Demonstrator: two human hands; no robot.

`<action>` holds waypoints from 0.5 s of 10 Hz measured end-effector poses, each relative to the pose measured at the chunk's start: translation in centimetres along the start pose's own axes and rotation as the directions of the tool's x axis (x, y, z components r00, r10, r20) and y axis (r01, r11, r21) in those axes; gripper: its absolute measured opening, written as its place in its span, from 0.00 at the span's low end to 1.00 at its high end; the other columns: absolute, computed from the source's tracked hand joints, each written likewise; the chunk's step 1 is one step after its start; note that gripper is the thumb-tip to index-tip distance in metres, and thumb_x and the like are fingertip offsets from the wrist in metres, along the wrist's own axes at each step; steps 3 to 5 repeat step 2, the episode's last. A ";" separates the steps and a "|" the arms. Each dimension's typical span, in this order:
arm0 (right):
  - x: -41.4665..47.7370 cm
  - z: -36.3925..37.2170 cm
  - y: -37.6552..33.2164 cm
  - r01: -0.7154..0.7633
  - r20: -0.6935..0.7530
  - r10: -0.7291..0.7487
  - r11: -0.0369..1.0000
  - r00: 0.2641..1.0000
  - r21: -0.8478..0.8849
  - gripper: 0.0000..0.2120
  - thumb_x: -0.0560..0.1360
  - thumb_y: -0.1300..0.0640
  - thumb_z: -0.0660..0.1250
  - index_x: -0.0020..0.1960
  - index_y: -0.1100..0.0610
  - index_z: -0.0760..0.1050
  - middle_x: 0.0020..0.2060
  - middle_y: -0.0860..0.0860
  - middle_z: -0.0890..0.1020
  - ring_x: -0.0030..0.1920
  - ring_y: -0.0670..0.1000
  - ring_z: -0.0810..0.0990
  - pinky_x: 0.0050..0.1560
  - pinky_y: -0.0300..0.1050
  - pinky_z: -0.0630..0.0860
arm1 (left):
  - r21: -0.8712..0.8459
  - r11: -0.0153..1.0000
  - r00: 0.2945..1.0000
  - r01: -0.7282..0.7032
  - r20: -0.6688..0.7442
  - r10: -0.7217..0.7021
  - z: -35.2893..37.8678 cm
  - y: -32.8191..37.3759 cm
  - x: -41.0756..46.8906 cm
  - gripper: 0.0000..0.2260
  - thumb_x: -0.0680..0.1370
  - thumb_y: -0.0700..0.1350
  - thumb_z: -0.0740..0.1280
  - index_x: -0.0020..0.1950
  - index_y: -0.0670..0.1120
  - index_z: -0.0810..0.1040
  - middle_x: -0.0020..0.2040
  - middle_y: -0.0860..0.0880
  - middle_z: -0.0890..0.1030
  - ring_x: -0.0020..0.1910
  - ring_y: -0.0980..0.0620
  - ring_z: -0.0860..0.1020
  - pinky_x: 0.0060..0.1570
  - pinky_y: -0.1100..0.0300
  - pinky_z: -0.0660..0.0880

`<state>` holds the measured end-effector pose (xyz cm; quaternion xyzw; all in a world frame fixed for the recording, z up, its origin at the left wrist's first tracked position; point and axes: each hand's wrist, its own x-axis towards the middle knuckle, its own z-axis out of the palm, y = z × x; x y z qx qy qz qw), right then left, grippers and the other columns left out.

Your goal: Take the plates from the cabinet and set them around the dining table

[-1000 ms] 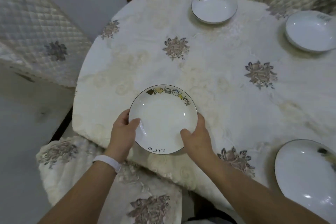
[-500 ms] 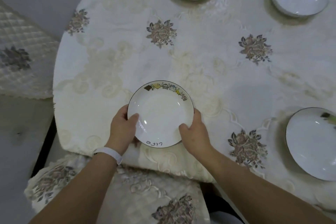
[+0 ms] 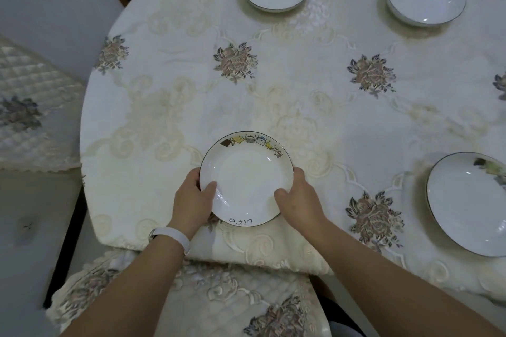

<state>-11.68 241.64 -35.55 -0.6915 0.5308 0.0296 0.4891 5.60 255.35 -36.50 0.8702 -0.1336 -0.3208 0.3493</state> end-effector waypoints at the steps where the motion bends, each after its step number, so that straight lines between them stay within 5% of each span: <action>1: -0.1 -0.2 0.0 0.010 -0.004 -0.011 0.999 1.000 -0.054 0.21 0.74 0.56 0.61 0.67 0.56 0.64 0.46 0.50 0.79 0.44 0.54 0.77 0.40 0.45 0.73 | -0.008 0.999 0.999 0.034 0.040 -0.033 -0.3 0.3 -0.2 0.09 0.77 0.45 0.66 0.57 0.53 0.74 0.42 0.55 0.79 0.42 0.53 0.78 0.38 0.59 0.71; 5: -0.7 -1.1 -0.3 0.040 -0.063 -0.049 0.989 0.997 -0.140 0.18 0.75 0.52 0.59 0.63 0.51 0.64 0.40 0.47 0.78 0.40 0.52 0.78 0.38 0.47 0.72 | -0.019 0.999 0.998 0.048 0.029 -0.047 -1.7 0.8 -0.7 0.11 0.77 0.45 0.65 0.59 0.52 0.73 0.41 0.53 0.78 0.41 0.52 0.78 0.40 0.56 0.72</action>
